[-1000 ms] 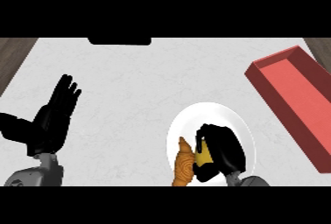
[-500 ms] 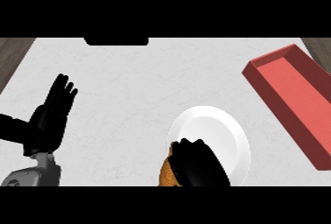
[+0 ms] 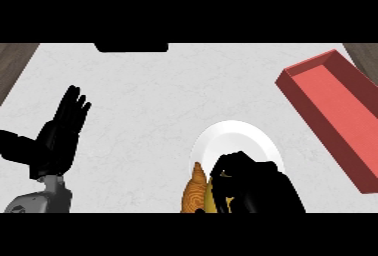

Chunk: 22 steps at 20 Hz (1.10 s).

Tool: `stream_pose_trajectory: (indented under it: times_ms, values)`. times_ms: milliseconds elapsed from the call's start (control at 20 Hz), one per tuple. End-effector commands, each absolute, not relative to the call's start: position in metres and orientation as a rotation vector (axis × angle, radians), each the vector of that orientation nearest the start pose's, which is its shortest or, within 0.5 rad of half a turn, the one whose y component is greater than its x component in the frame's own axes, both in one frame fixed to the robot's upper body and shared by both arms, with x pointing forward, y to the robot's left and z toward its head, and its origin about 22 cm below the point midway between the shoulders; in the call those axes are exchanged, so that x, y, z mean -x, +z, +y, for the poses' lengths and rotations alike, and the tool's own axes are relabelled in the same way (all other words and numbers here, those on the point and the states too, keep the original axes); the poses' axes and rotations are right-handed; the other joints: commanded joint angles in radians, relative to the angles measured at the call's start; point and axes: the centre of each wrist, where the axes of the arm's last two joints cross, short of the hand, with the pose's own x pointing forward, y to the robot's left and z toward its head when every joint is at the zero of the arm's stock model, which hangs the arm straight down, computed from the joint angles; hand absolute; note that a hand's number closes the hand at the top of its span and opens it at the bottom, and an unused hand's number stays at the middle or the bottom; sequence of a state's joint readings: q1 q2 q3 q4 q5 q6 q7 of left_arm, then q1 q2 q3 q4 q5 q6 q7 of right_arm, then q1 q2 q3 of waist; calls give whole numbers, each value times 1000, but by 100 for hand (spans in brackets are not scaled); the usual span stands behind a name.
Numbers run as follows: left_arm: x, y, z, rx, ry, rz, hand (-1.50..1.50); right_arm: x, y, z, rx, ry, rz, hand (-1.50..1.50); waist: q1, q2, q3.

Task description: Pick the lemon from the plate and place it in the cardboard box

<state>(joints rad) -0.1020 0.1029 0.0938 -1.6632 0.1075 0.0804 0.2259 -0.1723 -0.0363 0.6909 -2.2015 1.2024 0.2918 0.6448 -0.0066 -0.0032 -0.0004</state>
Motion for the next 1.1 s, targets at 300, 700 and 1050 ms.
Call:
stream_pose_trajectory:
  times_ms: [300,700,1050]
  values:
    - [-259,65,252,-67,98,-1561,0,-202,215,-152,1043,658,-1668,150,10,4,0]
    - [-257,55,256,-72,122,-1559,0,-246,216,-219,1074,631,-1585,150,9,3,1]
    - [-257,53,260,-68,91,-1558,0,-303,197,-274,1298,658,-1509,150,19,6,1]
